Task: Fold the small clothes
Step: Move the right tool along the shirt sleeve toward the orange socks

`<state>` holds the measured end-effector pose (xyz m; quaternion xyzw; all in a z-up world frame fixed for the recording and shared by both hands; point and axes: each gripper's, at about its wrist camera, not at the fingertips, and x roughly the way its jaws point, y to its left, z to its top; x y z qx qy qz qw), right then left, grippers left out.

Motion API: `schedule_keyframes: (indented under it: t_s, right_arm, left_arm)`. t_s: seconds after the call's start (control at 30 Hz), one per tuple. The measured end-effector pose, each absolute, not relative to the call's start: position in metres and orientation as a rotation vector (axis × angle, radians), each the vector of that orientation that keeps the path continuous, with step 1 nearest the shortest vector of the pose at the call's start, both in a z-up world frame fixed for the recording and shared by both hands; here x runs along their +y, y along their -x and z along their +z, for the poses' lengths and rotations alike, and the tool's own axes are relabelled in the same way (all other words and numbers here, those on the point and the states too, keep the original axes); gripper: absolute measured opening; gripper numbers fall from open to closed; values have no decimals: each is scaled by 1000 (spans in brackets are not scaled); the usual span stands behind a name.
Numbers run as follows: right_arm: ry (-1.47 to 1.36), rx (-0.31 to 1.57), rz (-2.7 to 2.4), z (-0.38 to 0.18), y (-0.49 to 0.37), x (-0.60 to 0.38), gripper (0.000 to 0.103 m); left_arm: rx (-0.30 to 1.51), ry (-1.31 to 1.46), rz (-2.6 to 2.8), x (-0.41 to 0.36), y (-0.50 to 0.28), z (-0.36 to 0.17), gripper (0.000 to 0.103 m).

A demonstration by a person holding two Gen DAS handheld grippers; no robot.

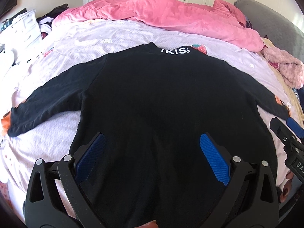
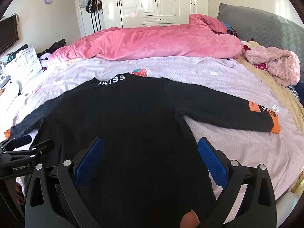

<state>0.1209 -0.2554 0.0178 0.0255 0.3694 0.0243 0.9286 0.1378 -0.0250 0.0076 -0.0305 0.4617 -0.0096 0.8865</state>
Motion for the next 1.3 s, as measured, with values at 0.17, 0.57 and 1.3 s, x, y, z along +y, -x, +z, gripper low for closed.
schedule_keyframes:
  t_s: [0.17, 0.57, 1.3]
  right_arm:
    - [-69, 755, 40, 26, -142, -263, 99]
    - [-152, 779, -3, 41, -216, -300, 99]
    - [-280, 800, -342, 5, -235, -444, 99]
  left_arm:
    - [955, 64, -20, -30, -157, 13, 94]
    - [960, 39, -98, -45, -204, 22, 94]
    - [989, 48, -132, -82, -270, -10, 94]
